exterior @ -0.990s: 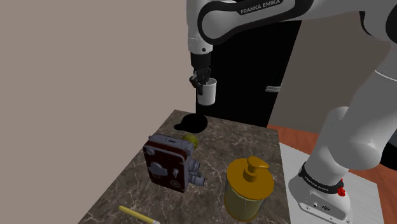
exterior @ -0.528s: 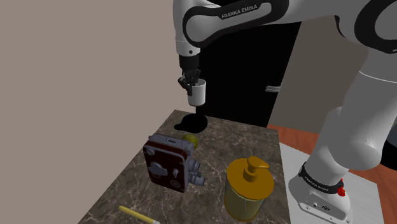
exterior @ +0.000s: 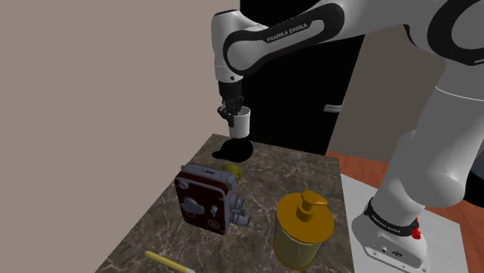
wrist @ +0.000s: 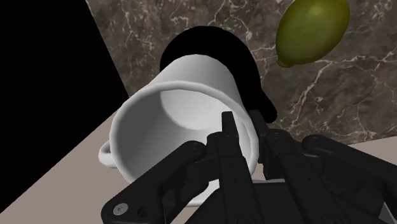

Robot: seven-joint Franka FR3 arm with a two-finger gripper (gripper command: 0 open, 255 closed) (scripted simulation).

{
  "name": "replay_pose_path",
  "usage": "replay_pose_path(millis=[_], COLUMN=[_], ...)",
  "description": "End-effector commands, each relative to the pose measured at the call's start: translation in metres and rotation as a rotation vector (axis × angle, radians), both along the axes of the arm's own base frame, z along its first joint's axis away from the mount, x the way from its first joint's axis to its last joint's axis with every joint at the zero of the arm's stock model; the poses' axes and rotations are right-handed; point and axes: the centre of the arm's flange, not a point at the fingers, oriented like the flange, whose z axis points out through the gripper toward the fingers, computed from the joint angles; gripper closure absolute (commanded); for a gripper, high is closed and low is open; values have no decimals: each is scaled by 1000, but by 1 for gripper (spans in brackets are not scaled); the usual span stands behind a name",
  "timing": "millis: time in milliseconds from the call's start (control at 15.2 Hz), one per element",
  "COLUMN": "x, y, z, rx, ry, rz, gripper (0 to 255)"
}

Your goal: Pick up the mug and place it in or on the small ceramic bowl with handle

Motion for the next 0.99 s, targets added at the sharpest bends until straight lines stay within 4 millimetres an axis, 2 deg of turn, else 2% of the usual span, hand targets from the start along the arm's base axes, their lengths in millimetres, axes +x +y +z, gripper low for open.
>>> replay_pose_path(millis=[0,330,858,924], x=[0,0,0,0], y=[-1,-1,-1,-1], z=[-11,-38,-38,-38], rx=[0,0,0,0], ry=[-1,-1,-1,-1], rz=[0,0,0,0], gripper=[255,255,255,0])
